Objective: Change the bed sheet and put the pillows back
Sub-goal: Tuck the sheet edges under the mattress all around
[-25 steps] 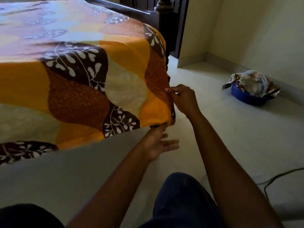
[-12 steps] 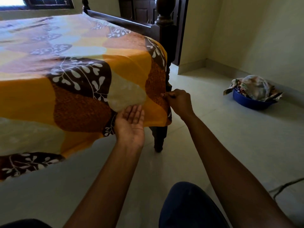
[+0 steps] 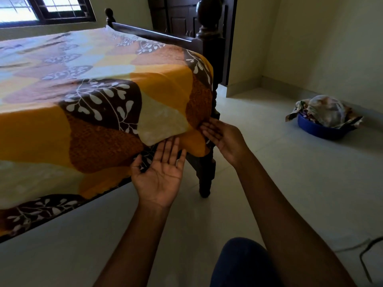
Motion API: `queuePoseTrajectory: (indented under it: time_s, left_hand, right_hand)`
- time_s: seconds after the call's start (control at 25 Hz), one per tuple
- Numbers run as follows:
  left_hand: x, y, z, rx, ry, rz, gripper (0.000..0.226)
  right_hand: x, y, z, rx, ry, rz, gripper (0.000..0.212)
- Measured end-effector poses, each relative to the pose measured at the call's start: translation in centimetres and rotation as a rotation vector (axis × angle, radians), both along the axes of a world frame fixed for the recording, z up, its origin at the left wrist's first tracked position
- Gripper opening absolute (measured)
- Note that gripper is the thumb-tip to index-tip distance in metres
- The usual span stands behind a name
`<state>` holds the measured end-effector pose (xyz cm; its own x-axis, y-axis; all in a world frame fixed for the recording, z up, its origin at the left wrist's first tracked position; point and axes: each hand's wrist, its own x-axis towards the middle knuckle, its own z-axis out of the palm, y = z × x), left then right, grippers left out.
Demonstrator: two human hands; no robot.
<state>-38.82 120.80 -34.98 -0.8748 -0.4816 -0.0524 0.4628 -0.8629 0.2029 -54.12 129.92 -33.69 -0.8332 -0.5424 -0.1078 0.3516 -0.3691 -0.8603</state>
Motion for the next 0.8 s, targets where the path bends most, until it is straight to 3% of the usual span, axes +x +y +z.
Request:
queuePoseTrajectory:
  time_s: [0.12,0.28,0.36,0.64,0.8]
  left_hand:
    - [0.0,-0.4,-0.1,-0.033,0.104,-0.032,0.076]
    - [-0.4,-0.5,0.0,-0.065,0.111,-0.023,0.084]
    - [-0.5,-0.4,-0.1,-0.061,0.068,-0.001,0.089]
    - [-0.4,-0.3,-0.6,-0.035,0.047,-0.008,0.097]
    - [-0.4,-0.2,-0.6,-0.037,0.047,-0.009,0.090]
  right_hand:
    - [1.1,0.6,0.8,-0.292,-0.230,0.141,0.044]
    - [1.7,-1.6,2.5,-0.394,-0.289,0.137,0.054]
    - [1.6,-1.7,2.7,-0.374,-0.305,0.109,0.056]
    - [1.2,1.2,-2.0,-0.149,-0.209,-0.202,0.029]
    - [1.3,0.3,-2.6,0.068,0.118,-0.183,0.041]
